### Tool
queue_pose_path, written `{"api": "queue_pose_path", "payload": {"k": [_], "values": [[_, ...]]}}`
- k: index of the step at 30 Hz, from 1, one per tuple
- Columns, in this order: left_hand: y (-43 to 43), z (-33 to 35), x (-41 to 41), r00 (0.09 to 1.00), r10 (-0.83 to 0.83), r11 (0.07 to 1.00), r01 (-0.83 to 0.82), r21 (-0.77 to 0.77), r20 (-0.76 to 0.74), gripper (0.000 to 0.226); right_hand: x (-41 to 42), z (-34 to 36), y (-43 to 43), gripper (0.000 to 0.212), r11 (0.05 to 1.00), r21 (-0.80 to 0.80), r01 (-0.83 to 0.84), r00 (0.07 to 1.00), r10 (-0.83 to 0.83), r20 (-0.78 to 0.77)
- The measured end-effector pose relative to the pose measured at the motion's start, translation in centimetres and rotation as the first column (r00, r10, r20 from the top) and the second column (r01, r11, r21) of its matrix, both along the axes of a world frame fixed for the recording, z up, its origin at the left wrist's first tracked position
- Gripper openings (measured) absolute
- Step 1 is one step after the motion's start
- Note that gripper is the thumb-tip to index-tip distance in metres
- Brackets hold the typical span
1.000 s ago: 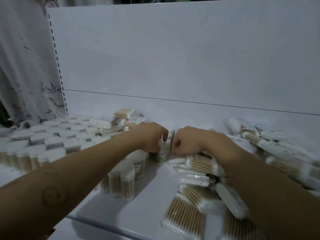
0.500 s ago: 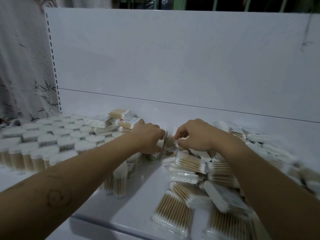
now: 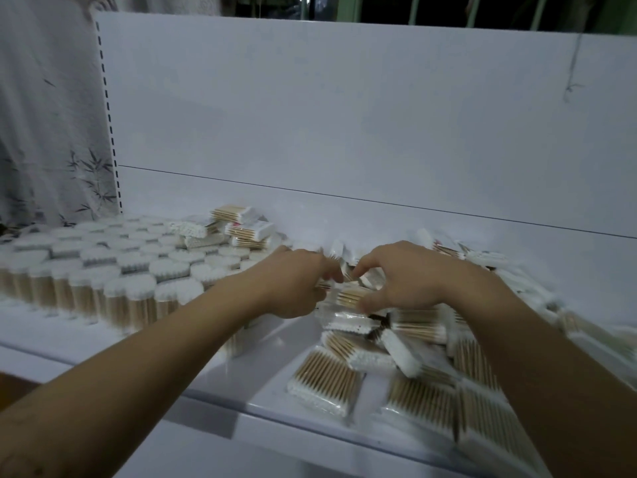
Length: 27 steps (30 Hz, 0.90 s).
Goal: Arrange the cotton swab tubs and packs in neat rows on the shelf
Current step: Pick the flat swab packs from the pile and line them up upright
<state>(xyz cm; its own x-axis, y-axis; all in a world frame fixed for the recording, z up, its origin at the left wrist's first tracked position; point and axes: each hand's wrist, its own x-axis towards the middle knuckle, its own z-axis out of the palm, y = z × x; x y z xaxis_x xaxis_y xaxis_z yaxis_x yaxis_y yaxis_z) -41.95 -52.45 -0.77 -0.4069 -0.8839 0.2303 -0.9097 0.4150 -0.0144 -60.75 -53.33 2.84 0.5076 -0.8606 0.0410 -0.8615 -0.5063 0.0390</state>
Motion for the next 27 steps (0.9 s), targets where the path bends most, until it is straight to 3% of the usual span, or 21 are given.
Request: {"api": "queue_pose_path", "payload": {"k": [4,10,19,25,27], "values": [[0.6,-0.2,-0.3,0.999,0.032,0.999,-0.032,-0.006,-0.023,0.034,0.6,-1.0,0.9,0.068,0.999,-0.035,-0.016,0.999,0.014,-0.050],[1.7,0.4,0.0,0.995,0.095,0.991,-0.095,-0.091,0.001,0.033,0.9,-0.4,1.1,0.044,0.972,-0.230,-0.047,0.998,0.035,-0.058],[2.2,-1.2,-0.7,0.983,0.182,0.967,-0.176,-0.182,0.017,0.038,1.6,-2.7,-1.0,0.037,0.968,-0.242,-0.062,0.995,0.041,-0.091],[2.7,-1.8,-1.6,0.972,0.215,0.965,-0.226,-0.135,-0.091,0.046,1.1,-1.9,-1.8,0.033,0.916,-0.397,0.049,0.994,-0.007,0.106],[2.7,-1.6,-1.6,0.973,0.203,0.966,-0.217,-0.139,-0.108,0.045,0.7,-1.4,-2.2,0.033,0.921,-0.376,0.101,0.979,-0.025,0.201]]}}
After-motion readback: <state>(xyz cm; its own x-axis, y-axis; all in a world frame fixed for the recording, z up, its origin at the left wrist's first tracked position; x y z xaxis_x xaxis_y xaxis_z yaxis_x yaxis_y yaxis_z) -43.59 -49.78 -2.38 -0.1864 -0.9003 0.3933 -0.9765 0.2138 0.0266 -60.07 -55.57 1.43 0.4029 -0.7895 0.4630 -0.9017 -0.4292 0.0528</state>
